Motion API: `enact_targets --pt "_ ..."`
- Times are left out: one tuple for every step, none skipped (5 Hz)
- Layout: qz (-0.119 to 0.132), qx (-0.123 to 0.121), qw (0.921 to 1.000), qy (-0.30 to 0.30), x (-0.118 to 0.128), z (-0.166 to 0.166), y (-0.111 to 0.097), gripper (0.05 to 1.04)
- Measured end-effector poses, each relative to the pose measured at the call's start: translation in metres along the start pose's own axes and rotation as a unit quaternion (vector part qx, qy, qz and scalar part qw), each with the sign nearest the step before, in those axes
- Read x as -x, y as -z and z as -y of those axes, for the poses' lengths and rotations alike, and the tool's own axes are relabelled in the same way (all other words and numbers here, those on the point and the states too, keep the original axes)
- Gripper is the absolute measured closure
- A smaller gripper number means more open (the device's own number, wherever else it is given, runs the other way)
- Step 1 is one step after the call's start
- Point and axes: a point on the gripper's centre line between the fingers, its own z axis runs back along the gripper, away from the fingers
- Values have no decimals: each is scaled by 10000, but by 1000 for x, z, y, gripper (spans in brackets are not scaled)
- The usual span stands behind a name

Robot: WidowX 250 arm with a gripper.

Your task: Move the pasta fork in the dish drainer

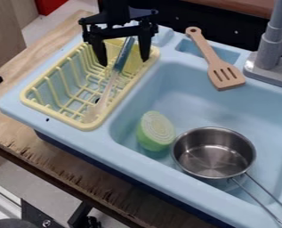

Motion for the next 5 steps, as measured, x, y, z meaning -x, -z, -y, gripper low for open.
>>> enact_targets --pt "52 133 9990 -428 4 7 -5 84" --pt "-85 388 9971 -651 13 23 -6 83" --pt "-147 389 9984 -380 24 41 -11 83" --pt "-79 408 9991 -4 23 57 -16 84" --pt "149 299 9994 42 21 71 -18 84"
